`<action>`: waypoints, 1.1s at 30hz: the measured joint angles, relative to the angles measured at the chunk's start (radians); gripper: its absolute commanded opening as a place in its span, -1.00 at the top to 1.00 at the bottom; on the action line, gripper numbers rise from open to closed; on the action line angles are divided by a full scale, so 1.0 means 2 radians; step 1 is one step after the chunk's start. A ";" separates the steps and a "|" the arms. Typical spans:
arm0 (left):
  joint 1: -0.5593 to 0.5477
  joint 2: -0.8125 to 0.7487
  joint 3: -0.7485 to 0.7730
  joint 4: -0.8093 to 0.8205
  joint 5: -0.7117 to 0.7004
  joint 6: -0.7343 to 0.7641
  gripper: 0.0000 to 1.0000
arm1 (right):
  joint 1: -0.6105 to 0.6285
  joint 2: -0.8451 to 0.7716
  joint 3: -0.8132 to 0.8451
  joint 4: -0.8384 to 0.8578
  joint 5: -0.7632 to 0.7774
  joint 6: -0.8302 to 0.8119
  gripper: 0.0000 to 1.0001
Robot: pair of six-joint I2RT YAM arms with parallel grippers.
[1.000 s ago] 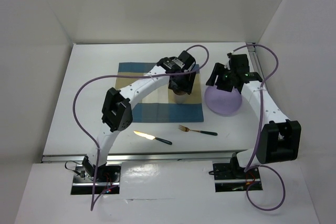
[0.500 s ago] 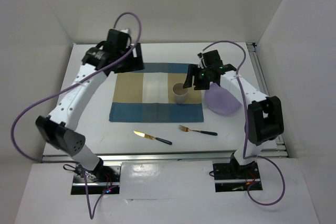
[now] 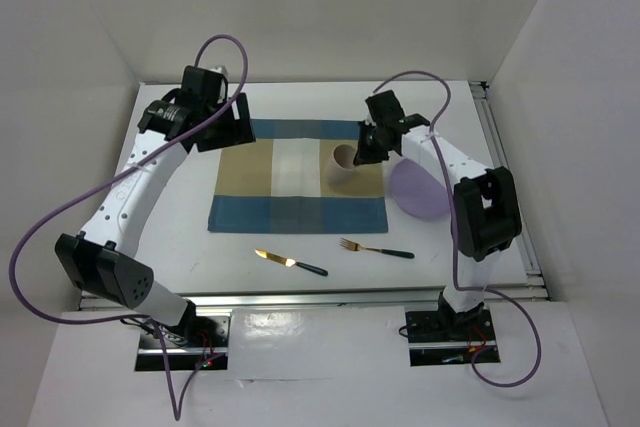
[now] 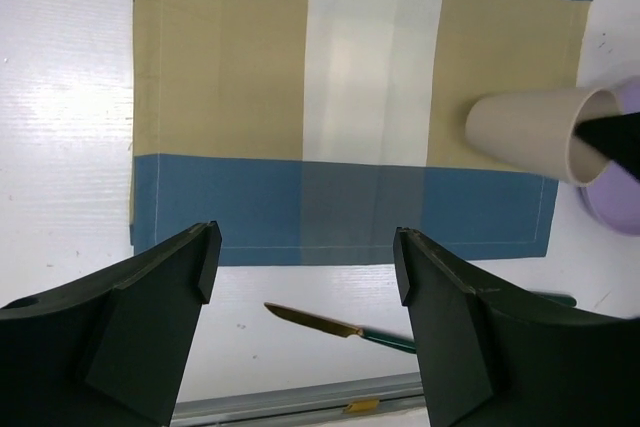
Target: Set the dinner table for one person
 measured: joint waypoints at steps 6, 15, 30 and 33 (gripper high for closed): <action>0.000 -0.030 -0.073 0.024 0.003 0.000 -0.79 | -0.005 0.061 0.167 -0.033 0.058 -0.008 1.00; 0.000 -0.047 -0.119 0.024 0.011 0.003 -0.79 | -0.023 0.270 0.434 -0.134 0.130 -0.007 1.00; 0.000 -0.047 -0.120 0.026 0.011 0.012 -0.79 | -0.047 0.290 0.429 -0.165 0.143 0.005 1.00; 0.000 -0.047 -0.120 0.026 0.011 0.012 -0.79 | -0.047 0.280 0.414 -0.160 0.146 0.009 1.00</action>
